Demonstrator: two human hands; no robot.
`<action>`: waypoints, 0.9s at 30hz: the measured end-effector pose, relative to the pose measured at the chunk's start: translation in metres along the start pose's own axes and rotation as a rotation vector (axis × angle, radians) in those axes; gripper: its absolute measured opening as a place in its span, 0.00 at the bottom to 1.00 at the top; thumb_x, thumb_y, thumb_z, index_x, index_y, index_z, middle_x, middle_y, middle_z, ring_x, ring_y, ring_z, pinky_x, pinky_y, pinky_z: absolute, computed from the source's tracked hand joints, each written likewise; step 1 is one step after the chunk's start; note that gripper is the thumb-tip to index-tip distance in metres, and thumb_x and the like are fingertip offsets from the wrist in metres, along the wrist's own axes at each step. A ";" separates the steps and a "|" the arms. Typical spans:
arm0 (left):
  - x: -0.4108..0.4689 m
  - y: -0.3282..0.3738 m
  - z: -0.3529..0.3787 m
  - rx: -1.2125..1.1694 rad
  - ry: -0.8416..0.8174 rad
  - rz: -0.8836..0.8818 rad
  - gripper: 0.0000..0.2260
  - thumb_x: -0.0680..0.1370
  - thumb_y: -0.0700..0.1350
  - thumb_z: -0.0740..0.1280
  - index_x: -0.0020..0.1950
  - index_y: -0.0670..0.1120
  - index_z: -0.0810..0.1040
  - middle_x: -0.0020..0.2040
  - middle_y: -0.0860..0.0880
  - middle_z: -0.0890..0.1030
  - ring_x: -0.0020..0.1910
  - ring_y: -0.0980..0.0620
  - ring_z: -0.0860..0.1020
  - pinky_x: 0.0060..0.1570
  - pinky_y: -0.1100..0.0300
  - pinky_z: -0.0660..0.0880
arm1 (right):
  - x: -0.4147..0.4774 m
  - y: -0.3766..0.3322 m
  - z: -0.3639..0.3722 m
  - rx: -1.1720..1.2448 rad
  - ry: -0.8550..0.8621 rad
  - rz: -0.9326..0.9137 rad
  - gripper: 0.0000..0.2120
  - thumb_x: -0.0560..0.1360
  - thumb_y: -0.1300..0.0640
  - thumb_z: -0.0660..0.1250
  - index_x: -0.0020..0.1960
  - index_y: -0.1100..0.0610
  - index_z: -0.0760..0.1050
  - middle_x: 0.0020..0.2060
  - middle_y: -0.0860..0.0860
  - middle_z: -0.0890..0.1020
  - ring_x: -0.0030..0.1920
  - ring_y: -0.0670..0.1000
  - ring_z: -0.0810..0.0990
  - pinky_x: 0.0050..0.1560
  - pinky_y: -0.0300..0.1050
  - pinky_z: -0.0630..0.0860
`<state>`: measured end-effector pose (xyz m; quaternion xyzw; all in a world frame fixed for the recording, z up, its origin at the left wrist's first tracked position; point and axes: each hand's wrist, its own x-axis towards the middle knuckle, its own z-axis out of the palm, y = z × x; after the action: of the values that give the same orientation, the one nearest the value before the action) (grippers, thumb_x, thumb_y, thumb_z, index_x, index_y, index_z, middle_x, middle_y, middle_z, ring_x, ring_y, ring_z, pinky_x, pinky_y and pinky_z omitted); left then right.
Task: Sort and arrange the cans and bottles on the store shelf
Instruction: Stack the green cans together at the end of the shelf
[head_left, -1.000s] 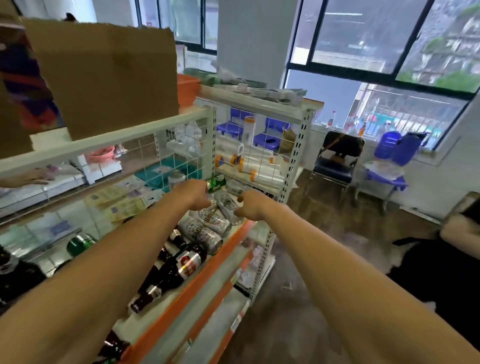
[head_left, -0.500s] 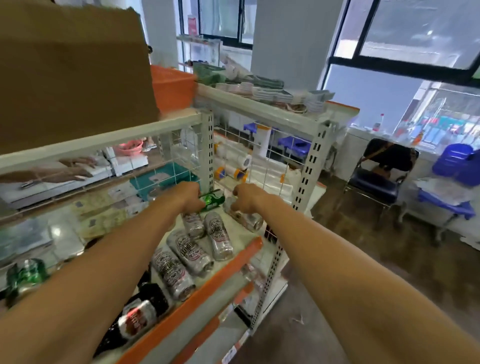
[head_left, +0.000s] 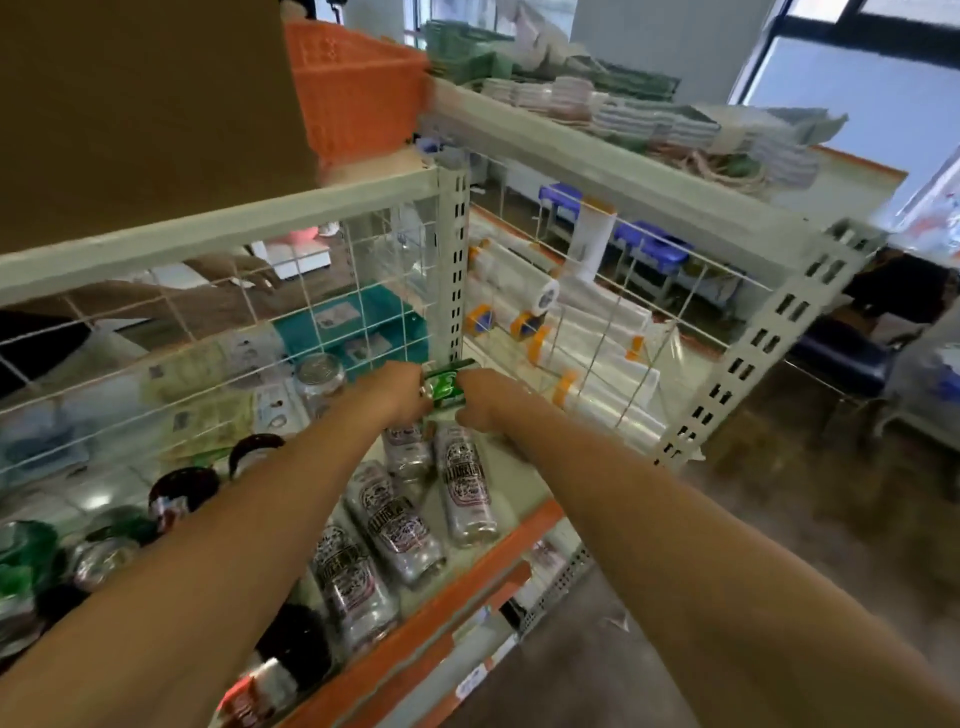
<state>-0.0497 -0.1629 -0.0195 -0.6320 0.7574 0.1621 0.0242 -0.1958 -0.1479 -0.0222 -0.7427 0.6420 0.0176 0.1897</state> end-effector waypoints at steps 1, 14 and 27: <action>0.007 -0.003 0.004 0.008 -0.013 0.003 0.12 0.78 0.53 0.67 0.54 0.46 0.80 0.51 0.44 0.81 0.47 0.45 0.78 0.43 0.56 0.73 | 0.009 -0.001 0.006 0.007 0.000 0.015 0.16 0.75 0.59 0.67 0.62 0.58 0.75 0.57 0.58 0.79 0.57 0.59 0.79 0.57 0.49 0.77; 0.065 -0.043 0.031 -0.022 -0.086 0.049 0.09 0.76 0.49 0.69 0.54 0.47 0.79 0.47 0.47 0.80 0.42 0.47 0.78 0.43 0.55 0.75 | 0.115 -0.027 0.053 -0.299 0.007 -0.023 0.23 0.76 0.59 0.68 0.70 0.55 0.68 0.67 0.57 0.73 0.67 0.59 0.71 0.64 0.56 0.73; 0.070 -0.045 0.032 -0.092 -0.087 0.001 0.12 0.76 0.47 0.69 0.58 0.45 0.78 0.53 0.45 0.80 0.49 0.45 0.79 0.50 0.51 0.79 | 0.121 0.000 0.048 -0.433 0.120 -0.137 0.29 0.73 0.47 0.71 0.69 0.56 0.67 0.65 0.55 0.75 0.66 0.57 0.73 0.65 0.54 0.69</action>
<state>-0.0261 -0.2275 -0.0761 -0.6243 0.7478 0.2242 0.0281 -0.1639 -0.2473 -0.0996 -0.8077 0.5813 0.0979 -0.0118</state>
